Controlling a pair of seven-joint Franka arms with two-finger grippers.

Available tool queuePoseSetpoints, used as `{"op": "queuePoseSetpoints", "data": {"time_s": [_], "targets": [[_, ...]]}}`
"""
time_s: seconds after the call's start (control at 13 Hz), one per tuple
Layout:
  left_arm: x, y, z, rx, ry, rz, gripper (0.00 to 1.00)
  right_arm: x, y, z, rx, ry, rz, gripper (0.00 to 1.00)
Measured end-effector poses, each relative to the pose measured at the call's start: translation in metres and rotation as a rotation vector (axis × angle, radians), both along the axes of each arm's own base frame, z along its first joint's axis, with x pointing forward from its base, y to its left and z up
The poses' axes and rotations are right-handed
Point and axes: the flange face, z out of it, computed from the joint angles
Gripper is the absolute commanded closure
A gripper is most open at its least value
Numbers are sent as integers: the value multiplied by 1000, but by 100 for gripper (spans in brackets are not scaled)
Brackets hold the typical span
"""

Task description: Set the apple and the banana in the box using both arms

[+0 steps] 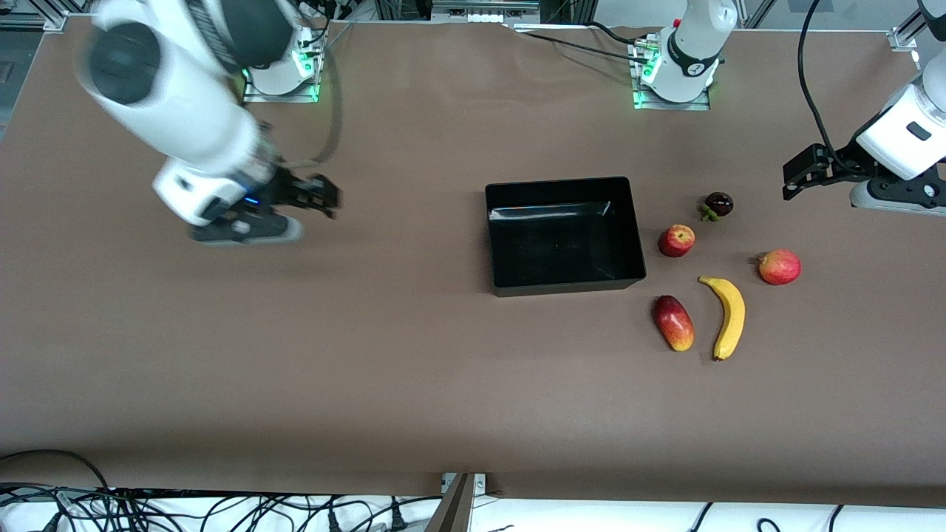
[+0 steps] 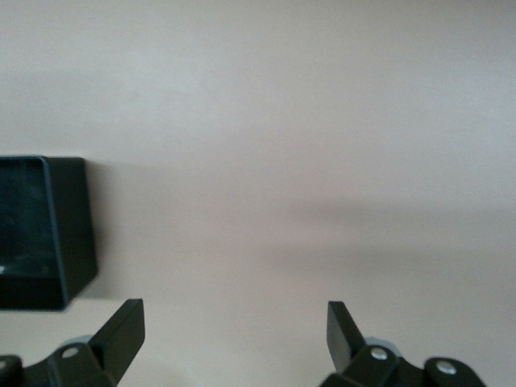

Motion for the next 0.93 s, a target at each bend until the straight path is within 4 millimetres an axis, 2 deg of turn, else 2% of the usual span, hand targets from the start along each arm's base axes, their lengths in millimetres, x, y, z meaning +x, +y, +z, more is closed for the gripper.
{"op": "queuePoseSetpoints", "data": {"time_s": [0.23,0.31,0.46,0.69,0.93], "targets": [[0,0,0,0,0,0,0,-31,-89,24,26,27,-7,0],[0,0,0,0,0,0,0,-39,-114,31,33,31,-4,0],[0,0,0,0,1,0,0,-46,-150,39,40,27,-1,0],[0,0,0,0,1,0,0,-43,-181,38,29,19,29,0],[0,0,0,0,1,0,0,-41,-181,44,1,-1,43,0]]}}
